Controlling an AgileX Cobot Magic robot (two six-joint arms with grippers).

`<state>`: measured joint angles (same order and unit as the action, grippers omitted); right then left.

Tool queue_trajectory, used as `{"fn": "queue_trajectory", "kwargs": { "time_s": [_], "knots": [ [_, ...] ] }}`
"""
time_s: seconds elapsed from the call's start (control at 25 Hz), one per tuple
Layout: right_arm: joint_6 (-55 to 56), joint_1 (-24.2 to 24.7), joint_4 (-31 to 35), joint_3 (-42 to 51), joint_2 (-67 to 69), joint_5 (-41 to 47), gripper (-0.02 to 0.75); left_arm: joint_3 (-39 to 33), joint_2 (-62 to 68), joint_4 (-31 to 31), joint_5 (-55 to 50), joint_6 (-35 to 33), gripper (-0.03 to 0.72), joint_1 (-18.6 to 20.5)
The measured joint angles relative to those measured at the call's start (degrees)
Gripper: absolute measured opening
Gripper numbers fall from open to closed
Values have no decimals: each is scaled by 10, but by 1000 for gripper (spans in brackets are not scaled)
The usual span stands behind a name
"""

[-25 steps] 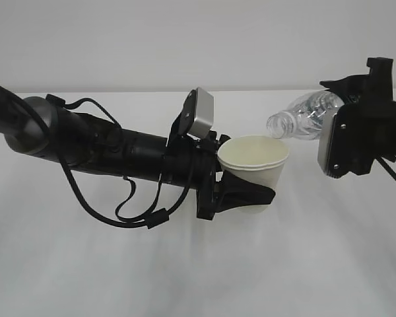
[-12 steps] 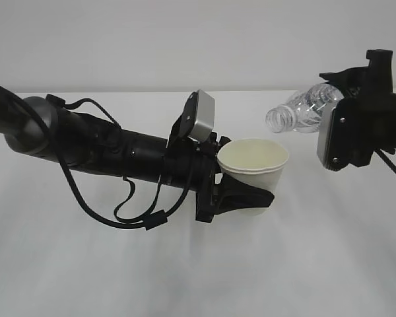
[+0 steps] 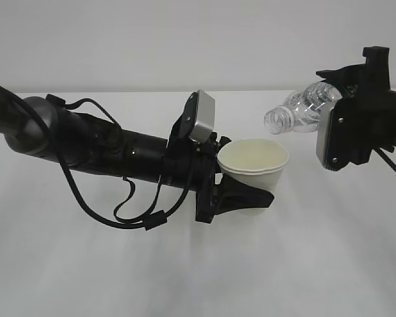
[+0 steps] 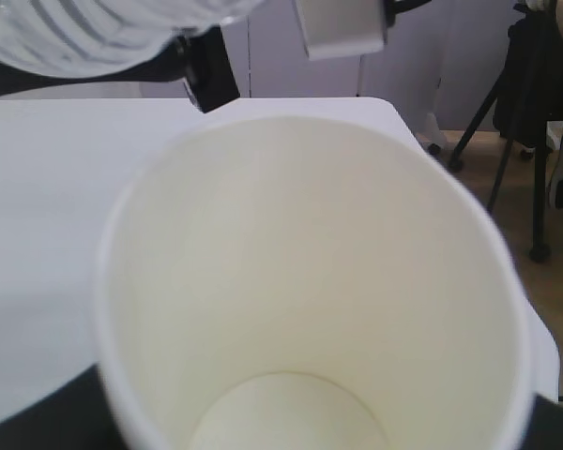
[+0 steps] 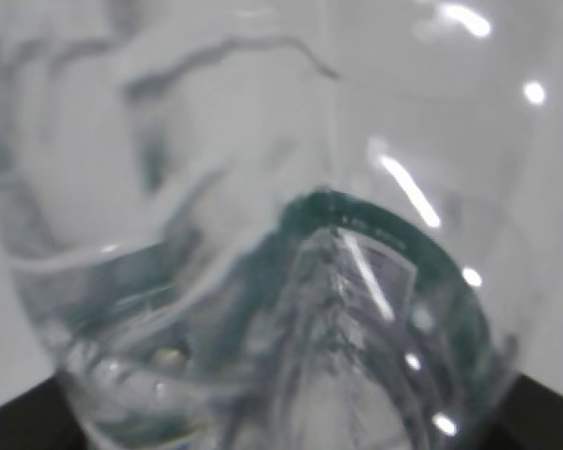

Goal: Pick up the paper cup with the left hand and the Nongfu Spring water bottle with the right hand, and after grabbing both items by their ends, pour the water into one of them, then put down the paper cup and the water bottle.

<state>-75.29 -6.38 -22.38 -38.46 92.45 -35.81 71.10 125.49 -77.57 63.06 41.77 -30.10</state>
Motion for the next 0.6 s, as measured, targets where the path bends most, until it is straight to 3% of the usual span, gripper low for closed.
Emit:
{"fn": "queue_trajectory", "kwargs": {
  "time_s": [0.6],
  "knots": [
    [-12,0,-4,0,0,0,501,0,0,0,0,0,446,-13]
  ]
}}
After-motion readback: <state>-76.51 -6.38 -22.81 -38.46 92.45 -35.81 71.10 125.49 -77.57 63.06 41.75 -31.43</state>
